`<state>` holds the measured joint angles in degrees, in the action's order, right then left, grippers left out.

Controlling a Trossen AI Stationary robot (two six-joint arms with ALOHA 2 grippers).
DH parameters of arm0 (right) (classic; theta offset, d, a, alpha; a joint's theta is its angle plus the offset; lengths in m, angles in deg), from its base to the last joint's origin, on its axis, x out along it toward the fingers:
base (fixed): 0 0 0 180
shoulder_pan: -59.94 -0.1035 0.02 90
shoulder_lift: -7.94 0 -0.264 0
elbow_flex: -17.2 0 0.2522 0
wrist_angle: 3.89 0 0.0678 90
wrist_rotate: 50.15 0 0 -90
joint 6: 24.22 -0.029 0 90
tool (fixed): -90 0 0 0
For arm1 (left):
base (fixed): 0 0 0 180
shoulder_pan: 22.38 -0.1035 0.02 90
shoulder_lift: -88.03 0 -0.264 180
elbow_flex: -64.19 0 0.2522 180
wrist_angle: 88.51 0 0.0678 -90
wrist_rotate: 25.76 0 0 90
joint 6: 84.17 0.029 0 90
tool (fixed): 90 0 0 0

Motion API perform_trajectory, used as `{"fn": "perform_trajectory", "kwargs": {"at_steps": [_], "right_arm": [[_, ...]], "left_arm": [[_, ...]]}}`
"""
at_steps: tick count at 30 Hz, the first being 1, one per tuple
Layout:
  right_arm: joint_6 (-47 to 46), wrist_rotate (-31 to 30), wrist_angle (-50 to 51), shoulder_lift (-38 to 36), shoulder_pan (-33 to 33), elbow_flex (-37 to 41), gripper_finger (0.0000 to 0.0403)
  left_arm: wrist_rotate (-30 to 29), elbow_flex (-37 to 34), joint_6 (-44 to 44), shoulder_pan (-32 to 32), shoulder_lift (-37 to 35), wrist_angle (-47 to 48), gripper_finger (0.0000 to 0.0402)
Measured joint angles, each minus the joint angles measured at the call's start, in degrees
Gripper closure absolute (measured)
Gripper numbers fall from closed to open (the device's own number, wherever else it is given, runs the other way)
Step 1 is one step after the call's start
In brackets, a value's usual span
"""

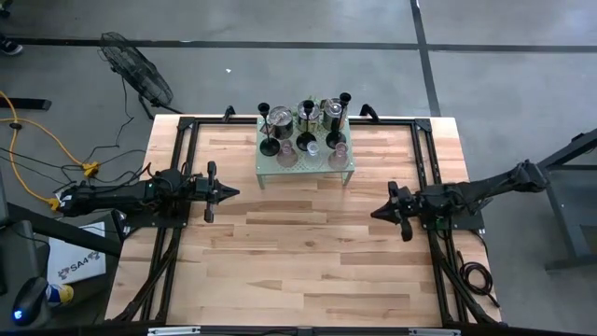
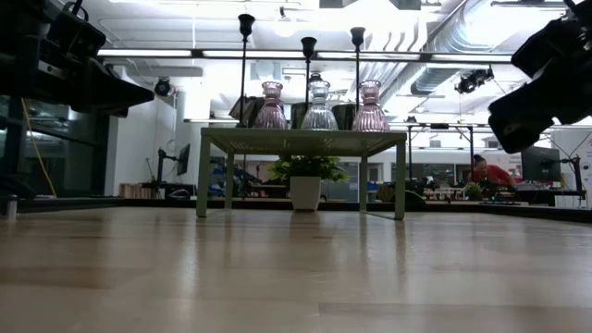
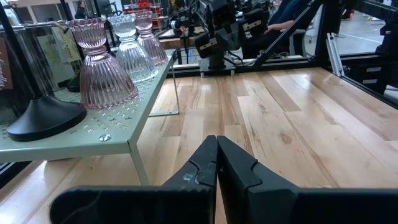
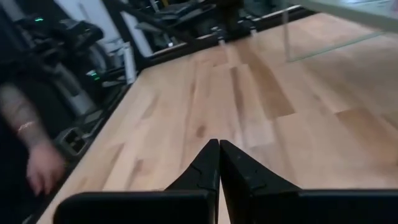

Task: Pick & Place candle stick holders
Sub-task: Return to Home Position

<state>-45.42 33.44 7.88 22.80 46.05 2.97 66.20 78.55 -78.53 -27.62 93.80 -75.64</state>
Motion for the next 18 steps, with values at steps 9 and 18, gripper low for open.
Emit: {"fn": "perform_trajectory", "kwargs": {"at_steps": [9,18], "right_arm": [[0.53,5.45,1.13,-1.0,0.0,0.0,0.0401],[0.82,6.33,1.32,-0.97,0.0,0.02,0.0401]], "left_arm": [[0.0,0.0,-0.01,-0.01,0.0,0.0,0.0402],[0.0,0.0,-0.01,0.01,-0.01,0.0,0.0402]]}}
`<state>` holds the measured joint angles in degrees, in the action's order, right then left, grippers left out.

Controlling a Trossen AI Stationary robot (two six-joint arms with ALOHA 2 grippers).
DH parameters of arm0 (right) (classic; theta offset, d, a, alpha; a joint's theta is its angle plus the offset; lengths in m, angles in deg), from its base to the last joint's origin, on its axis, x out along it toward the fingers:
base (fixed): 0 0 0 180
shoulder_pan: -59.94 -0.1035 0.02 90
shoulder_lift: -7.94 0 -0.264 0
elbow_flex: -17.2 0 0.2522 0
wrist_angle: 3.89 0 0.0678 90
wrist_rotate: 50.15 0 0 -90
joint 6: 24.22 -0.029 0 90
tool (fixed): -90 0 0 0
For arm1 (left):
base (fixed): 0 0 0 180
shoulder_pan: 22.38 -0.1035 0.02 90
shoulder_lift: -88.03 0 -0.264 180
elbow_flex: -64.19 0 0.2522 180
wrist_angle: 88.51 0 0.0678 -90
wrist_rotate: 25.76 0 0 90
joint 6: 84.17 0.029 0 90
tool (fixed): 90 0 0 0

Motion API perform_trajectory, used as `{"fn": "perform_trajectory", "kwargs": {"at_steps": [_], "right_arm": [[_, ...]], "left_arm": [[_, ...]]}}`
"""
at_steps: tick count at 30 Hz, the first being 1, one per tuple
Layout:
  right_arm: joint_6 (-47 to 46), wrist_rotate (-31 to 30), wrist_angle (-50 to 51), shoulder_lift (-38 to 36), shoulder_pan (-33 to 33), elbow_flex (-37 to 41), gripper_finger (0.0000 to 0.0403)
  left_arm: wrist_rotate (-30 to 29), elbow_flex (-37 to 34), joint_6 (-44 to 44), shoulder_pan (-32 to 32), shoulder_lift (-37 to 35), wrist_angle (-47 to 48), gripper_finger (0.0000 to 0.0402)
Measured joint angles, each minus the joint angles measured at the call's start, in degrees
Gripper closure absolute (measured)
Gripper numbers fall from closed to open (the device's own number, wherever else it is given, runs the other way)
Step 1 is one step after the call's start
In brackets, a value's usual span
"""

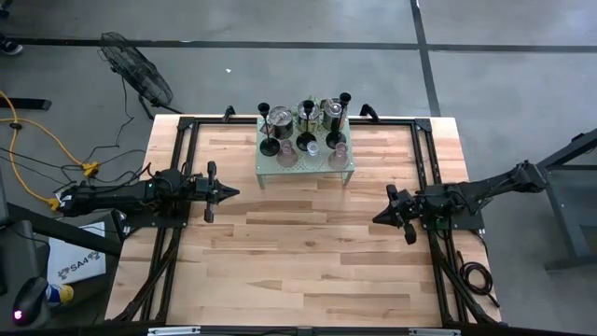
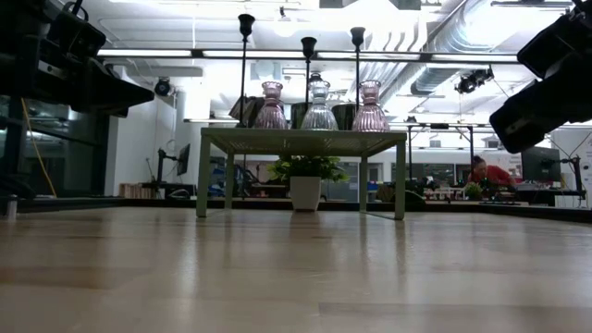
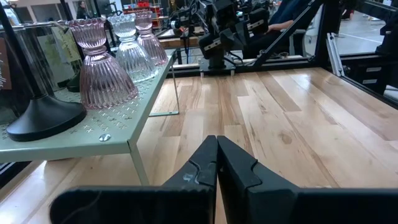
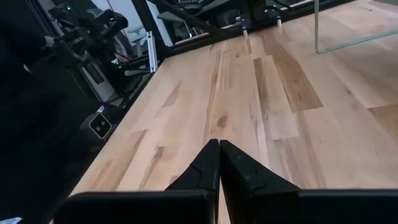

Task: Pick & Place candle stick holders
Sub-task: Return to Home Position

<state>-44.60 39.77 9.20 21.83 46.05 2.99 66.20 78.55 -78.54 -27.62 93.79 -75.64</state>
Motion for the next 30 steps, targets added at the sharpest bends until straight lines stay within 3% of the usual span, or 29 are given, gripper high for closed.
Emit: {"fn": "perform_trajectory", "kwargs": {"at_steps": [30], "right_arm": [[-0.77,0.27,-0.37,0.02,0.0,0.04,0.0401]], "left_arm": [[0.0,0.0,0.0,0.0,0.02,0.0,0.0402]]}}
